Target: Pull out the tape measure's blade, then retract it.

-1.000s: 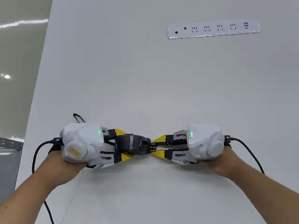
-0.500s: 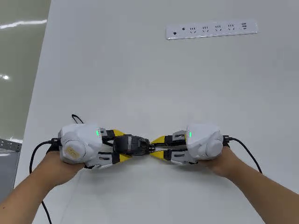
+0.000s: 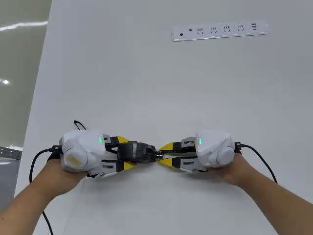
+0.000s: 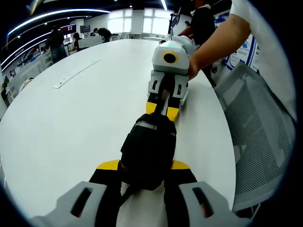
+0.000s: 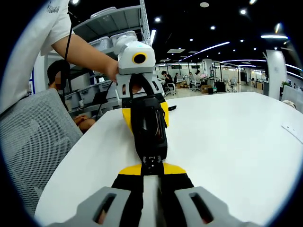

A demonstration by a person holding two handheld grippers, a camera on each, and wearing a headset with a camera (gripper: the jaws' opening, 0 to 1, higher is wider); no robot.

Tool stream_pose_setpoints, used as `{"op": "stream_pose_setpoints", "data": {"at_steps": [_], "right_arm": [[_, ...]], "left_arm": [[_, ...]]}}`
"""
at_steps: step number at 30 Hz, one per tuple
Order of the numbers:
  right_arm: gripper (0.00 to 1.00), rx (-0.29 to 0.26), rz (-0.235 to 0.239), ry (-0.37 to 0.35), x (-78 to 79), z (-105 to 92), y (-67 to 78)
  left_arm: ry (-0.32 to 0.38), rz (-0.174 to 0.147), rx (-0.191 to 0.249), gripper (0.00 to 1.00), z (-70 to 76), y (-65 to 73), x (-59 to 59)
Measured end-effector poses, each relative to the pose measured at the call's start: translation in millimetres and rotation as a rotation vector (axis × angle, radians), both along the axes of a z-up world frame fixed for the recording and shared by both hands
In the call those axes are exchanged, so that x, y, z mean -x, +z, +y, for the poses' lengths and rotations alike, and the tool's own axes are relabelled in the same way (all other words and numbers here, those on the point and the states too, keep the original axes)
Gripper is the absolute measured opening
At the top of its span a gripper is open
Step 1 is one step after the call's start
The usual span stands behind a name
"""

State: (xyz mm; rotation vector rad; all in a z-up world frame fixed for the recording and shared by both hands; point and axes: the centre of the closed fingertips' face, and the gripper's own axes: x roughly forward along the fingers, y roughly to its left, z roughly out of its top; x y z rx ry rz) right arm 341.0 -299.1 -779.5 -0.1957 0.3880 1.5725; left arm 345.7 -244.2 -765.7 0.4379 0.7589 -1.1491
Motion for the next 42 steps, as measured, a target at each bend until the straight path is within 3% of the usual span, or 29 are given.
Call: {"op": "stream_pose_setpoints", "data": {"at_steps": [42], "right_arm": [[0.11, -0.001, -0.001, -0.025, -1.5, -31.6, 0.9]], "left_arm": [[0.014, 0.008, 0.004, 0.3, -0.5, -0.1, -0.9]]}}
